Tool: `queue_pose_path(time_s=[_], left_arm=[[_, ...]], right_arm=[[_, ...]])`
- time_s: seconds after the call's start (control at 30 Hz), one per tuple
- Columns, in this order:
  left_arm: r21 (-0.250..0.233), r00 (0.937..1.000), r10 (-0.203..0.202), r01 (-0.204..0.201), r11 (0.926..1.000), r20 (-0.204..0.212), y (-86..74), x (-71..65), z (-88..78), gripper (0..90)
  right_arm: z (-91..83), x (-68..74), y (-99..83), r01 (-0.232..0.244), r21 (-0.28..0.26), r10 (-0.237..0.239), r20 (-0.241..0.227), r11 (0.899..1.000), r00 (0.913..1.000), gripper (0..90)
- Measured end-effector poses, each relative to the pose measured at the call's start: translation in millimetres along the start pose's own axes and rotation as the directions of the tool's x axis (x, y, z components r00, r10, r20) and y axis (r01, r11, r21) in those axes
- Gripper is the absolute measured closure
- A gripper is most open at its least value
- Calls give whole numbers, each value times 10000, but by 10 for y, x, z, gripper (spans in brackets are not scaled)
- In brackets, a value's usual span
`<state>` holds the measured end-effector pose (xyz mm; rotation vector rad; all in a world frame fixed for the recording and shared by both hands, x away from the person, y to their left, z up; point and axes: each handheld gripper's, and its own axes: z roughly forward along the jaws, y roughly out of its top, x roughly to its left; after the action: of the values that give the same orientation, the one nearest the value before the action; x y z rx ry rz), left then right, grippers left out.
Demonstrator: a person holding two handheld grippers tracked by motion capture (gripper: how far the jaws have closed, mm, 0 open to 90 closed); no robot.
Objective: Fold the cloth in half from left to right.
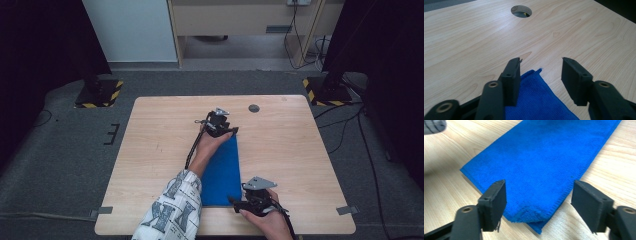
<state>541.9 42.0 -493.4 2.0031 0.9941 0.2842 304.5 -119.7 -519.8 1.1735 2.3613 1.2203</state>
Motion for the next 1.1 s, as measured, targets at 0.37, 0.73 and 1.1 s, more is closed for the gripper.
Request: queue_pose_path(time_s=[0.37, 0.73, 1.1], left_arm=[[240, 9989, 448, -445, 9987, -105, -82, -132, -185, 291], [732, 9937, 1122, -1121, 9910, 15, -359, -217, -439, 196], [626, 9939, 1070, -1053, 9925, -249, -602, -67, -769, 115]], right_arm=[[13, -87, 50, 77, -173, -71, 371, 9998, 9993, 120], [28, -186, 114, 996, -510, -957, 736, 9937, 9927, 88], [139, -229, 185, 1286, -250, -1273, 468, 9914, 9908, 54]])
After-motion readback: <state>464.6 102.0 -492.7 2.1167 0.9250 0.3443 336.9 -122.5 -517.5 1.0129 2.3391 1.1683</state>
